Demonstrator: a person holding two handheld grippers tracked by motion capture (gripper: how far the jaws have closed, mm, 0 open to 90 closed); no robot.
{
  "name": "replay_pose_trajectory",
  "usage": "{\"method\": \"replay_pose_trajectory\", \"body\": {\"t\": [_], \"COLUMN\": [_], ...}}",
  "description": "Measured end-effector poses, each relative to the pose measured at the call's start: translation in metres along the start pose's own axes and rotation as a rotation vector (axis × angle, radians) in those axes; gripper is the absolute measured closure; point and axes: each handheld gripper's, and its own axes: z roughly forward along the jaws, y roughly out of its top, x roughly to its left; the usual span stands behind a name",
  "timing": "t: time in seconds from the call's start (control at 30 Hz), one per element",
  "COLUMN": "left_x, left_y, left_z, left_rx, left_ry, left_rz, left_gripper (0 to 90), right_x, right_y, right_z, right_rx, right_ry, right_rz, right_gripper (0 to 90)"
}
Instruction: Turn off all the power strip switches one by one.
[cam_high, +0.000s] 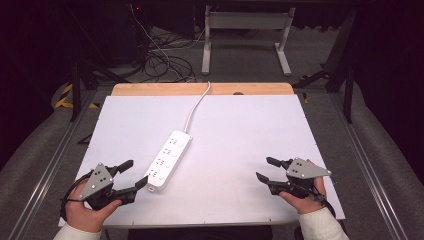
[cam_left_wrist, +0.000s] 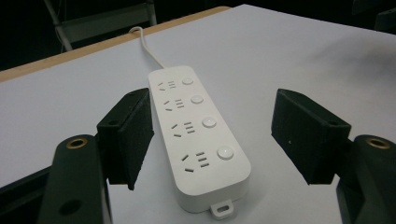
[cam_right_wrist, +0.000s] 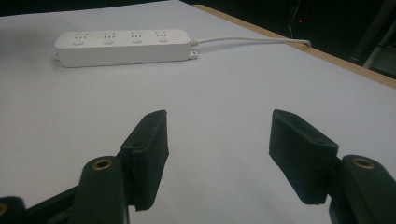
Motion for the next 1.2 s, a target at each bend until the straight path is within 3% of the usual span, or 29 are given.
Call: {"method": "replay_pose_trajectory", "body": {"t": [0.17, 0.6, 0.93, 1.2], "left_x": [0.000, -0.001, -0.001, 0.003], "left_y": [0.000, 0.003, 0.007, 0.016], "left_z": [0.001, 0.000, 0.001, 0.007], "left_rx": [0.005, 0.004, 0.003, 0.039], "left_ry": [-0.005, 0.009, 0.007, -0.006], "left_rz": [-0.008, 0.029, 0.016, 0.008], "left_gripper": [30.0, 29.1, 30.4, 48.3], "right_x": [0.000, 0.001, 0.002, 0.004], "right_y": [0.000, 0.000, 0.000, 0.001], "right_z": [0.000, 0.001, 0.002, 0.003], "right_rx": [-0.001, 0.002, 0.008, 0.010], "right_ry": [0.002, 0.010, 0.011, 0.013], "right_rz": [0.007, -0.009, -0.008, -0.006], "right_gripper": [38.6, 38.8, 38.7, 38.6]}}
